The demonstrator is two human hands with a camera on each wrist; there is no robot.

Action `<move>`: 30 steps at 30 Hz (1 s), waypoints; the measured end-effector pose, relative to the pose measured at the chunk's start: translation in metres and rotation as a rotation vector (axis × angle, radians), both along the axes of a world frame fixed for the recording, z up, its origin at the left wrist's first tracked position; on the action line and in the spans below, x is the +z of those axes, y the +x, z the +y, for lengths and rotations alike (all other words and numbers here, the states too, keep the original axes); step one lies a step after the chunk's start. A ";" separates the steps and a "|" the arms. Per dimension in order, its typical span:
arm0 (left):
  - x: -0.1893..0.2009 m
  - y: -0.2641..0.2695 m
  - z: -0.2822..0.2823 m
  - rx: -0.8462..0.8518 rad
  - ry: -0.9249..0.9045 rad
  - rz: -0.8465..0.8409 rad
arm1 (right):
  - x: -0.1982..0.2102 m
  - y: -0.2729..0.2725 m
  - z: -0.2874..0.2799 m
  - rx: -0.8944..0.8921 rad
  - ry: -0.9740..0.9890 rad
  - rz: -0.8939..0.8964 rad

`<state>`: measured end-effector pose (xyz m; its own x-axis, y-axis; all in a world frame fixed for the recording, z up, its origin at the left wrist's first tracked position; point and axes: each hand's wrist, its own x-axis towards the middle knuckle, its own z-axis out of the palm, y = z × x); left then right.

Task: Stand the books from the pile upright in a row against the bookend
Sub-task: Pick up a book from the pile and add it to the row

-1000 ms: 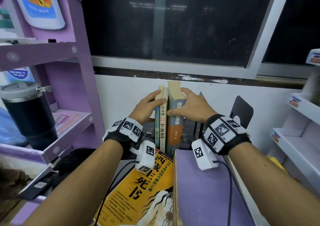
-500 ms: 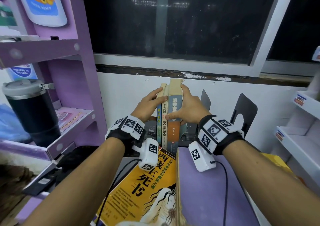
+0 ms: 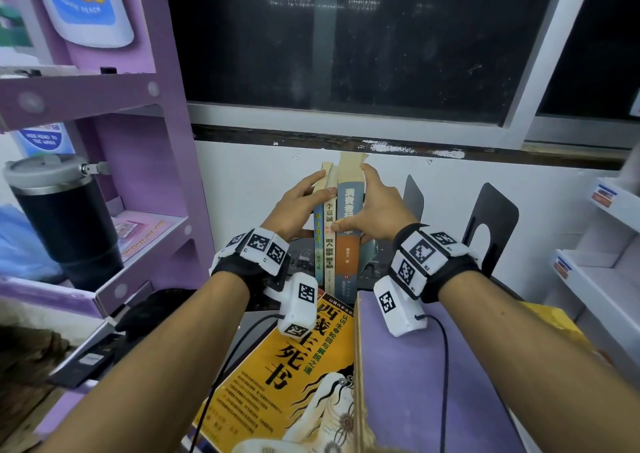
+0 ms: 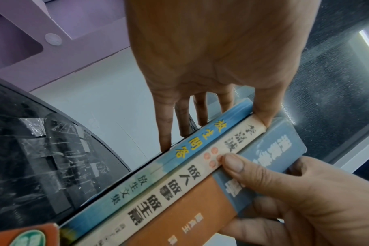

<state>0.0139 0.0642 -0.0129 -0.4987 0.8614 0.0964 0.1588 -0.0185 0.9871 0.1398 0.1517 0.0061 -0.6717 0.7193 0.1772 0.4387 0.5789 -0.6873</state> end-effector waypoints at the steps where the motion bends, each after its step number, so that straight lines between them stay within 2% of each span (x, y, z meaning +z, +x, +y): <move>1: 0.000 0.001 0.000 0.001 0.000 -0.003 | 0.000 0.001 0.000 0.000 -0.005 -0.005; 14: 0.003 0.007 -0.001 0.003 -0.016 -0.018 | -0.001 0.005 -0.003 0.005 -0.016 -0.028; 24: 0.012 0.019 -0.009 0.033 -0.052 -0.014 | 0.005 0.027 -0.004 0.039 -0.153 0.014; 30: 0.016 0.032 -0.029 0.100 -0.117 0.010 | 0.015 0.068 -0.016 0.031 -0.133 -0.113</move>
<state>0.0455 0.0348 0.0027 -0.5824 0.8129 0.0038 0.1637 0.1127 0.9801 0.2080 0.1353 0.0207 -0.7042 0.7100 0.0041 0.5006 0.5005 -0.7063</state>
